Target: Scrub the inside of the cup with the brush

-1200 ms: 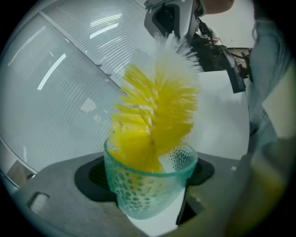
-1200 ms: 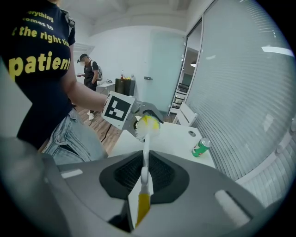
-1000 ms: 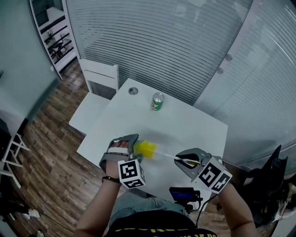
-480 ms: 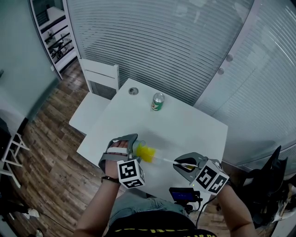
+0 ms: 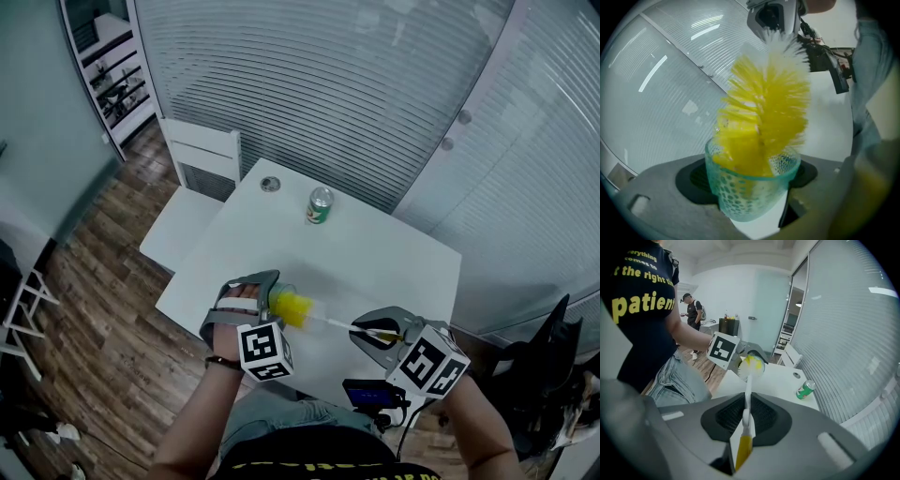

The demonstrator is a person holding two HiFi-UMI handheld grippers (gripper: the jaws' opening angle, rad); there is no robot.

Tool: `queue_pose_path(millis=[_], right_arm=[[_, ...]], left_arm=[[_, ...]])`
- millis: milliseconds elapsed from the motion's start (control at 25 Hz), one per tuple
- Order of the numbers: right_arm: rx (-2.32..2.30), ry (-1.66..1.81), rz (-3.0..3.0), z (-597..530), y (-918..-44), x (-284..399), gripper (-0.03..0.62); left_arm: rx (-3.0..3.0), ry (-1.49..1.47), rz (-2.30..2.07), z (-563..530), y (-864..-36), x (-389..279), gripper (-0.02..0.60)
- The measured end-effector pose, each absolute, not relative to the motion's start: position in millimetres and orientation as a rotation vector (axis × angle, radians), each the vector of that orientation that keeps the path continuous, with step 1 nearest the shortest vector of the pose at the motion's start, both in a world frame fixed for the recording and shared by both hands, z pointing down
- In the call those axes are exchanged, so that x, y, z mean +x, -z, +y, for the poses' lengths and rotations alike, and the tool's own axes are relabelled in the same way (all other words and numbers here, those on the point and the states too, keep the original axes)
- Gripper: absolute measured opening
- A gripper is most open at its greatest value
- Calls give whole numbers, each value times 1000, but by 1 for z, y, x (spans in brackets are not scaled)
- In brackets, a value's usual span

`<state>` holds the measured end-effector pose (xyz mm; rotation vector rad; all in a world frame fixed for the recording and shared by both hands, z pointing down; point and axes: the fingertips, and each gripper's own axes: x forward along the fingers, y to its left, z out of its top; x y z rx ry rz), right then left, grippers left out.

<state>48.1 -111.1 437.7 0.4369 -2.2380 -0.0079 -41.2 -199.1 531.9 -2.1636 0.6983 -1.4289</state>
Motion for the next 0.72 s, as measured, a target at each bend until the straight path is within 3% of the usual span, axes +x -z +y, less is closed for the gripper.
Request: queue_pose_path(millis=[720], right_arm=[[423, -139, -2237, -106, -464, 57, 46]], left_arm=[[-2149, 1434, 694, -201, -532, -44, 417]])
